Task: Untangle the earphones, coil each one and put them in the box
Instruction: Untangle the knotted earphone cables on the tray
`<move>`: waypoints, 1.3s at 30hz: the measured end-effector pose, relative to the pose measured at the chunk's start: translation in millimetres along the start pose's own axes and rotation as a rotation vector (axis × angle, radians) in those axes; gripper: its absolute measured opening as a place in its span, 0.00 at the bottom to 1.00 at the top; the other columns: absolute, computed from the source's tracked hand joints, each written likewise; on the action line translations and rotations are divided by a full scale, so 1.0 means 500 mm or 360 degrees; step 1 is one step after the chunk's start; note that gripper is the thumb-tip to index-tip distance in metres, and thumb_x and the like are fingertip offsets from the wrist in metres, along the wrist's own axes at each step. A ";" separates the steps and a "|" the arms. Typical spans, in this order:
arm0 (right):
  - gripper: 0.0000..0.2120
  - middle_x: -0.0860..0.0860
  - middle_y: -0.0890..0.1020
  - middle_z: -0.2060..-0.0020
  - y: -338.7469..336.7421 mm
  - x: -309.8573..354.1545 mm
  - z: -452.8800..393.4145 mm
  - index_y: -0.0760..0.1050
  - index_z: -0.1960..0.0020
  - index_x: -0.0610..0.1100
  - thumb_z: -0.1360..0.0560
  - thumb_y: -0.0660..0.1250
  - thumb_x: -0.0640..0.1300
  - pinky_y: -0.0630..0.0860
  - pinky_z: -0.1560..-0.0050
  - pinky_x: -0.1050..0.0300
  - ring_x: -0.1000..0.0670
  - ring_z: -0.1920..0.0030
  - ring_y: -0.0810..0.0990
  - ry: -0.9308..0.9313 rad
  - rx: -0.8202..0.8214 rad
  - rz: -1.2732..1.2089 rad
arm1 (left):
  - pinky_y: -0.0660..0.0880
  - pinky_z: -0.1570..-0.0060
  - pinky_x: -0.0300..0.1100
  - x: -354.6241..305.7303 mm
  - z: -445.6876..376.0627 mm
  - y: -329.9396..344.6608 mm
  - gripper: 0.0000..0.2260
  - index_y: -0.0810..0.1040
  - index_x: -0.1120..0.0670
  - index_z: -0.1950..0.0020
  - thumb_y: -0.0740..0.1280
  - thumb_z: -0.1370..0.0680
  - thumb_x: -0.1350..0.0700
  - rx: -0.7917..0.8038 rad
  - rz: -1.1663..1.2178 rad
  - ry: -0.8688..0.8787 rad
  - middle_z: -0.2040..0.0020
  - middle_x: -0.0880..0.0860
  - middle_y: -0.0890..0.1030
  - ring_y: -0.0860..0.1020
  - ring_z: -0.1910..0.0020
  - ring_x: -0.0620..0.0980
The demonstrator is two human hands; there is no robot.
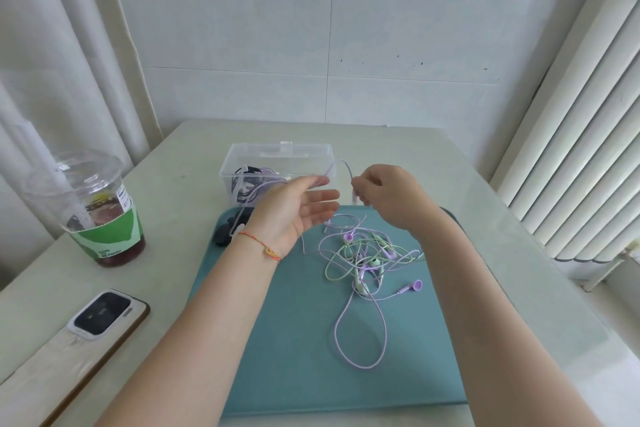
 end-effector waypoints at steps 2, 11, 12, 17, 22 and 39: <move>0.12 0.50 0.82 0.64 0.004 0.001 0.001 0.75 0.61 0.44 0.20 0.60 0.44 0.79 0.50 0.50 0.47 0.59 0.81 0.0032 0.0036 -0.0299 | 0.79 0.68 0.38 0.003 0.001 0.002 0.11 0.79 0.58 0.48 0.61 0.18 0.53 0.0089 -0.0089 -0.0029 0.62 0.55 0.83 0.81 0.69 0.49; 0.08 0.48 0.81 0.62 0.020 0.006 0.003 0.75 0.46 0.47 0.25 0.68 0.45 0.79 0.56 0.54 0.52 0.64 0.79 0.0019 0.0023 -0.0580 | 0.77 0.72 0.36 0.005 0.002 -0.001 0.17 0.80 0.61 0.54 0.57 0.17 0.53 0.0146 -0.0059 -0.0109 0.67 0.54 0.82 0.78 0.73 0.47; 0.04 0.50 0.81 0.62 0.019 0.007 0.005 0.78 0.50 0.47 0.24 0.67 0.45 0.79 0.56 0.54 0.53 0.63 0.78 0.0011 0.0056 -0.0550 | 0.77 0.72 0.36 0.004 0.004 0.000 0.18 0.80 0.61 0.54 0.57 0.17 0.52 0.0143 -0.0057 -0.0114 0.67 0.54 0.82 0.78 0.73 0.47; 0.04 0.50 0.81 0.53 0.014 0.000 0.004 0.78 0.50 0.46 0.24 0.67 0.44 0.79 0.52 0.52 0.51 0.55 0.79 0.0006 0.0002 -0.0465 | 0.71 0.77 0.35 0.003 0.002 -0.009 0.18 0.75 0.57 0.64 0.57 0.17 0.51 0.0031 -0.0160 -0.0126 0.73 0.52 0.78 0.75 0.77 0.47; 0.10 0.55 0.82 0.49 0.023 0.017 0.014 0.79 0.48 0.51 0.26 0.67 0.39 0.75 0.51 0.64 0.59 0.48 0.79 -0.0229 0.0179 -0.0262 | 0.64 0.77 0.35 0.005 0.003 -0.009 0.20 0.68 0.53 0.69 0.59 0.18 0.47 0.0127 -0.0428 -0.0176 0.76 0.50 0.70 0.66 0.80 0.47; 0.09 0.45 0.76 0.74 -0.008 0.023 0.012 0.71 0.61 0.40 0.23 0.61 0.39 0.61 0.77 0.63 0.50 0.80 0.65 0.0249 -0.0147 -0.0728 | 0.56 0.77 0.34 0.012 0.020 0.028 0.13 0.73 0.55 0.61 0.59 0.17 0.54 0.0352 -0.0817 0.0107 0.76 0.46 0.61 0.56 0.79 0.44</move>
Point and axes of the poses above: each hand's wrist, its own z-axis away from the middle knuckle, its own y-axis out of the palm, x = y × z, the point moved 2 cm from there along -z, towards the middle knuckle
